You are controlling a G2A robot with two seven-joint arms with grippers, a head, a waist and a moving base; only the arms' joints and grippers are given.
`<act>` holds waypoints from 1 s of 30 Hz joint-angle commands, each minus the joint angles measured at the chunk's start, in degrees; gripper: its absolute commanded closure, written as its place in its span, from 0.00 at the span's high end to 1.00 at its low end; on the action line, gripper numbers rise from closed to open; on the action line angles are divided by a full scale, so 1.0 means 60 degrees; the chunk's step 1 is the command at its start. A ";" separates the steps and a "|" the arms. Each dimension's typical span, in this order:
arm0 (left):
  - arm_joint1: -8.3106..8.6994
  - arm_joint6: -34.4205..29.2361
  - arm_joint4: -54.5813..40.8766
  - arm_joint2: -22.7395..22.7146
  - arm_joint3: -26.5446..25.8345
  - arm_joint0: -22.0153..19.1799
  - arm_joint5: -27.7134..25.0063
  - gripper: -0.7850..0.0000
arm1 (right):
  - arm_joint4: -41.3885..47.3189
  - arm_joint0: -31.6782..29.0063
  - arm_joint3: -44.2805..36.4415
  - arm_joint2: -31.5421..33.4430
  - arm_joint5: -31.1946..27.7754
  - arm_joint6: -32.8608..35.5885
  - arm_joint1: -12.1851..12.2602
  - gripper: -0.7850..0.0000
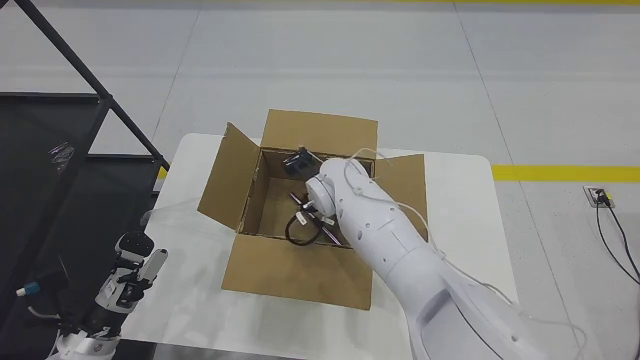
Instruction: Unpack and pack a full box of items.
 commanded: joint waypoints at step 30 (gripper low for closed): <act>0.0000 0.0000 0.0000 0.0000 0.0000 0.0000 0.0000 1.00 | -0.0703 -0.1213 -0.4250 0.1190 0.0235 -0.1006 0.0962 1.00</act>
